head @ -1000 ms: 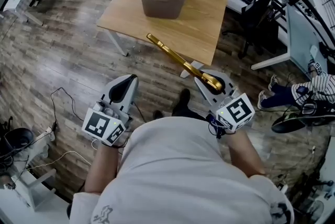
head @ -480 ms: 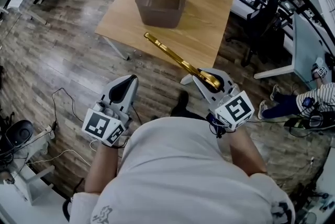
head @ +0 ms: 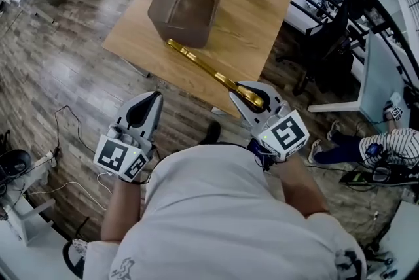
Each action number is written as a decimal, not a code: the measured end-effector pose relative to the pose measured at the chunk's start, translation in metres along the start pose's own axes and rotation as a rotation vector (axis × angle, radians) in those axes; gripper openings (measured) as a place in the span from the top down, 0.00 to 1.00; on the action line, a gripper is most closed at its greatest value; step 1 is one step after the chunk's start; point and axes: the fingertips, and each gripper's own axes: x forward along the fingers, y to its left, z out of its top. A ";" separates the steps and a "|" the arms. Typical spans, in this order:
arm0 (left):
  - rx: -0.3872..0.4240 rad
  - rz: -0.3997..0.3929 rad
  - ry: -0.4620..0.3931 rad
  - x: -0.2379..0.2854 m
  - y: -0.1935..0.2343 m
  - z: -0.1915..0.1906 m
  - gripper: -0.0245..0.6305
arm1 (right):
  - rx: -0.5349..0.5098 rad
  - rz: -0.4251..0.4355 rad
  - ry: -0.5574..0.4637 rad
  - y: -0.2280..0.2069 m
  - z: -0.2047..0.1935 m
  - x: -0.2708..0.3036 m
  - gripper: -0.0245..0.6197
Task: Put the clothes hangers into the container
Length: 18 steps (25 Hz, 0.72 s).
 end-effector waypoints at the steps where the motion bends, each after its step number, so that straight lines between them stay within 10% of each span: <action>1: -0.003 0.006 -0.001 0.010 -0.002 0.002 0.95 | -0.001 0.008 0.000 -0.010 0.000 -0.002 0.85; 18: 0.002 0.035 0.011 0.058 -0.008 -0.010 0.95 | -0.076 0.049 0.004 -0.059 -0.013 0.011 0.85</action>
